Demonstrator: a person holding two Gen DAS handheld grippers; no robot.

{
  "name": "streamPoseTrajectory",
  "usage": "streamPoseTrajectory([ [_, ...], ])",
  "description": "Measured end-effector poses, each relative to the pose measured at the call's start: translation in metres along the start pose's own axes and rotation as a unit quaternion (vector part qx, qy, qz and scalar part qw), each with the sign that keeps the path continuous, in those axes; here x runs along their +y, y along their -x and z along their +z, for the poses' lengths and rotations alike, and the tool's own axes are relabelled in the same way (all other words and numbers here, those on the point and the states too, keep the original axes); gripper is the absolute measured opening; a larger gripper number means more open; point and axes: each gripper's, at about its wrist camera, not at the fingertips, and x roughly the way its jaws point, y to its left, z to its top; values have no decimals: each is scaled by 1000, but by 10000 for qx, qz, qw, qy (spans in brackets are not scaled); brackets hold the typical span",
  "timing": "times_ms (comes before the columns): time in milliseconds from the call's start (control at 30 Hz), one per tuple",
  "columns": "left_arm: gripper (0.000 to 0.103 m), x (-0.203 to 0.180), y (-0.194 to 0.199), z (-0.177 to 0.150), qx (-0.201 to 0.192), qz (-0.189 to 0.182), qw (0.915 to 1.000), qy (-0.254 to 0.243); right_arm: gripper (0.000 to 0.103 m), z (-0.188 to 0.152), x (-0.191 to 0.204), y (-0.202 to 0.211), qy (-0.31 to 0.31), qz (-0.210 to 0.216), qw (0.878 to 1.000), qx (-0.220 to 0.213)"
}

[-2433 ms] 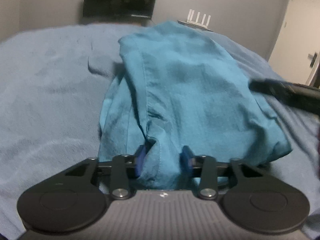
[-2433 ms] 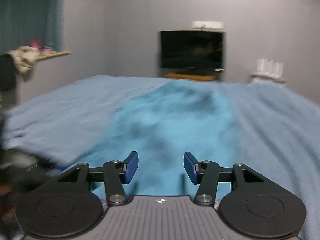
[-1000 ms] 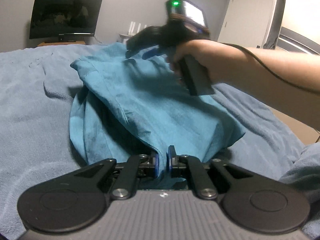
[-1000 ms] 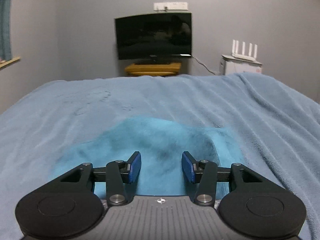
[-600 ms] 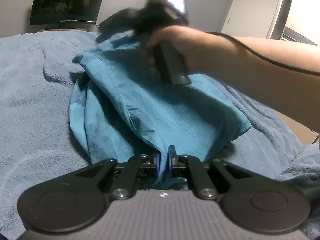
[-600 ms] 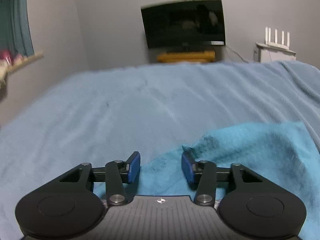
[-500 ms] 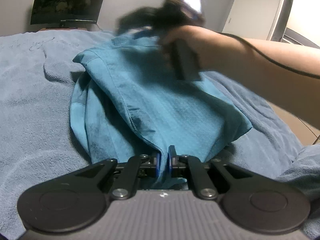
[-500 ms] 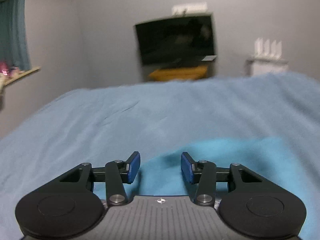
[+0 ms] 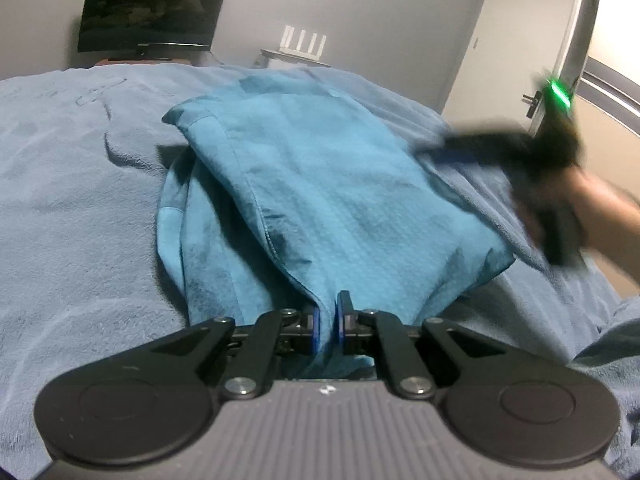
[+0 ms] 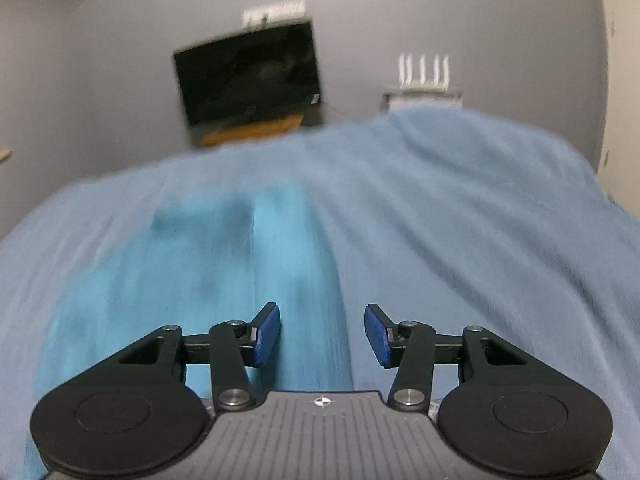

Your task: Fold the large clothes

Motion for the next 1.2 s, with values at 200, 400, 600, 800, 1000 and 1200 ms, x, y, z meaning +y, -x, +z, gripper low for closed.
streamPoseTrajectory([
  [200,4,-5,6,0,-41,167,9999,7,61,-81,-34,99,167,-175,9997,60],
  [400,4,-7,9,-1,-63,190,9997,101,80,-95,-19,128,627,-206,9968,459],
  [600,4,-5,10,-3,-87,206,9995,215,69,-119,11,88,1470,-463,9860,630],
  [800,4,-7,8,-2,-141,349,9991,195,42,-126,22,85,1715,-371,9844,94],
  [1000,4,-13,4,-5,-110,292,9995,88,41,-129,14,83,1508,-504,9872,107],
  [1200,4,-12,4,-5,-129,293,9995,65,41,-128,11,84,1415,-547,9884,108],
])
